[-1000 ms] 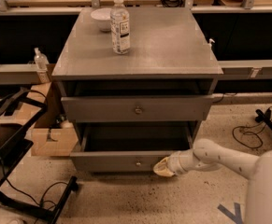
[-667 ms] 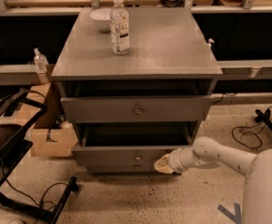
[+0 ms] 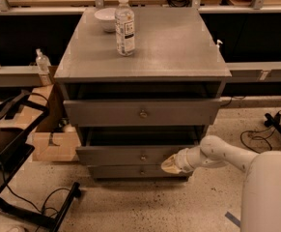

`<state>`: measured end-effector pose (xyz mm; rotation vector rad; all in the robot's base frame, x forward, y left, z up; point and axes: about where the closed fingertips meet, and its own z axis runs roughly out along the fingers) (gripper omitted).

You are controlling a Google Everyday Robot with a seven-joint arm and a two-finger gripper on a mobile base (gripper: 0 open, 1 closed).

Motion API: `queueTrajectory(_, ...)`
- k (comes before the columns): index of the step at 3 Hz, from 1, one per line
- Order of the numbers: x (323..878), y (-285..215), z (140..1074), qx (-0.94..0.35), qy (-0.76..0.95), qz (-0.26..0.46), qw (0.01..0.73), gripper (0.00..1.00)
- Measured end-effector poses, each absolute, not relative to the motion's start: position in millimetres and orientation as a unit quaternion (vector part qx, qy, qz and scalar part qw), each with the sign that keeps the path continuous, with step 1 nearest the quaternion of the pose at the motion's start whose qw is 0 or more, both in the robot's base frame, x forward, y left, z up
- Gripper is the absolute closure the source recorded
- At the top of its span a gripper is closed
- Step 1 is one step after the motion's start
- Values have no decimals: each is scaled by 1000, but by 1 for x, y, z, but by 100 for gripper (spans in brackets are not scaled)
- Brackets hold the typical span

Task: Close middle drawer

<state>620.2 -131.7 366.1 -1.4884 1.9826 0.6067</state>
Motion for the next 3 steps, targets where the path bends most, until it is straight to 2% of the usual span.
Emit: queueTrajectory(3, 671, -146, 365, -551, 751, 222, 287, 100)
